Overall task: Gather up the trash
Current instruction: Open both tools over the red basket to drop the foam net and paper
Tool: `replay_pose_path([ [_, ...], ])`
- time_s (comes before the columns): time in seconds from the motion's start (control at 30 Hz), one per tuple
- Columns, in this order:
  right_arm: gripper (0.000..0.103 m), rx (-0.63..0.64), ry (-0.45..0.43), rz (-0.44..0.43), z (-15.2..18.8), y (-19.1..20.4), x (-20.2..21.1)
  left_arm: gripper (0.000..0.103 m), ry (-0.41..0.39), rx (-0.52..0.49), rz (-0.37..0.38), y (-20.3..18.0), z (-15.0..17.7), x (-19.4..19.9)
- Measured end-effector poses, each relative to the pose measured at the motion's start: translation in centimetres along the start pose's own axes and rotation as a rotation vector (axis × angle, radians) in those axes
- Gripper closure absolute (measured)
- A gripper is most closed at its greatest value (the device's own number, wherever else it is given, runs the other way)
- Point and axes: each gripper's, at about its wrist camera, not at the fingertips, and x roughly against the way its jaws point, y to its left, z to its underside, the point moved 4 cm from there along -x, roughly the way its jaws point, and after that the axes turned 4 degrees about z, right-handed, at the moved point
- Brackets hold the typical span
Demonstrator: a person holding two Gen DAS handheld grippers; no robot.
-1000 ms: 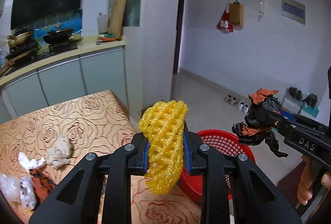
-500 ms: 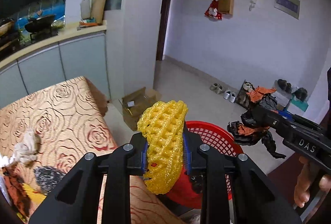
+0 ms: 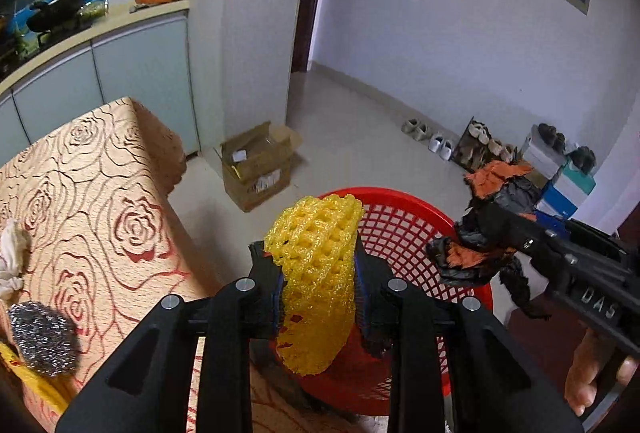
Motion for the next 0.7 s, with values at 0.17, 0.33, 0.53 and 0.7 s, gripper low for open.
replay_pose_path([
  [0.17, 0.069, 0.001, 0.015, 0.000, 0.1, -0.2, -0.7, 0.073, 0.004, -0.013, 0.006, -0.5, -0.2, -0.5],
  [0.33, 0.064, -0.013, 0.029, -0.007, 0.1, -0.6, -1.1, 0.068, 0.015, -0.010, 0.015, -0.5, -0.4, -1.0],
  [0.53, 0.048, -0.047, 0.020, -0.023, 0.1, -1.4, -0.9, 0.049, 0.014, 0.008, 0.028, -0.2, -0.5, -1.1],
  [0.7, 0.048, -0.056, 0.006, -0.027, -0.2, -1.5, -0.4, 0.043, 0.008, -0.002, 0.010, -0.1, -0.3, -0.8],
])
